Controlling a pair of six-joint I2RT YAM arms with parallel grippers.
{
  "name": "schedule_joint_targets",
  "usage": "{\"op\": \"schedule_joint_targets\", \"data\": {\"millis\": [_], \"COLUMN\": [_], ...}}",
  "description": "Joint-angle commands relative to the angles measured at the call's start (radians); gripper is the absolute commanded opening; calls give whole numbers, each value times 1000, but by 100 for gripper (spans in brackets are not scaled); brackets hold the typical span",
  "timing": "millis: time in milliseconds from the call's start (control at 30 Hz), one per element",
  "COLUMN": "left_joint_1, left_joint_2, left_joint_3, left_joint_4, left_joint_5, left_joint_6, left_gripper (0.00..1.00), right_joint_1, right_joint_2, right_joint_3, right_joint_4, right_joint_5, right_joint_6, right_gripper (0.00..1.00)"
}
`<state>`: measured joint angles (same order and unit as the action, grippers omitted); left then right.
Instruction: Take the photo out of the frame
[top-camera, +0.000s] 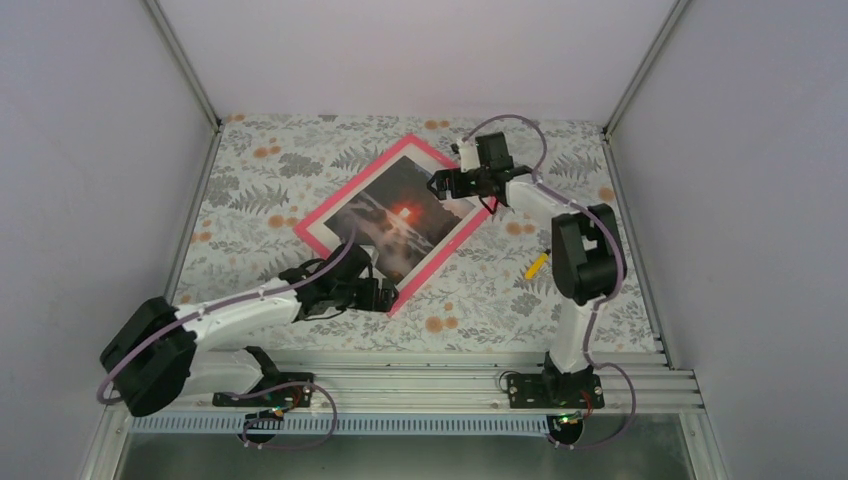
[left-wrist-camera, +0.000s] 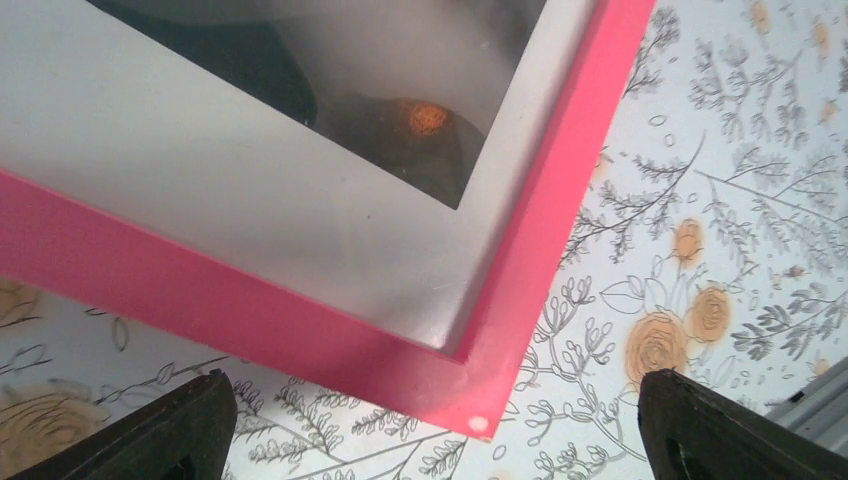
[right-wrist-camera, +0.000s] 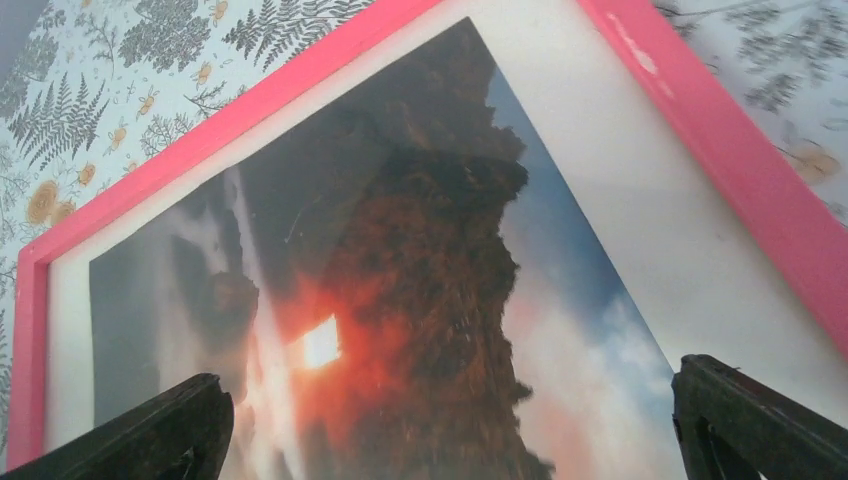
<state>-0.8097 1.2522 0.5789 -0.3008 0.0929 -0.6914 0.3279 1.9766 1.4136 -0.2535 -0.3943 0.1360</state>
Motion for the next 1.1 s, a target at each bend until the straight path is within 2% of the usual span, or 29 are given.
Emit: {"op": "schedule_joint_targets", "data": {"millis": [0, 167, 300, 433, 633, 800, 1067], "left_joint_1": [-5, 48, 207, 398, 590, 654, 707], "left_joint_2": [-91, -108, -44, 49, 271, 448, 626], "left_joint_3": [30, 135, 219, 303, 461, 580, 664], "left_joint_4": [-113, -219, -194, -120, -11, 21, 50], "left_joint_5": [-56, -162, -173, -128, -10, -13, 109], "left_joint_6": [32, 112, 202, 275, 325, 356, 398], "left_gripper": [100, 100, 100, 100, 100, 100, 100], "right_joint_1": [-22, -22, -21, -23, -19, -10, 3], "right_joint_2": [-116, -265, -369, -428, -448, -429, -394], "right_joint_3": [-132, -350, -474, -579, -686, -725, -737], "right_joint_4": [16, 93, 141, 212, 323, 373, 427], "right_joint_5": [48, 48, 66, 64, 22, -5, -54], "right_joint_6": [108, 195, 255, 323, 402, 433, 469], "right_gripper": [100, 100, 100, 100, 100, 100, 100]}}
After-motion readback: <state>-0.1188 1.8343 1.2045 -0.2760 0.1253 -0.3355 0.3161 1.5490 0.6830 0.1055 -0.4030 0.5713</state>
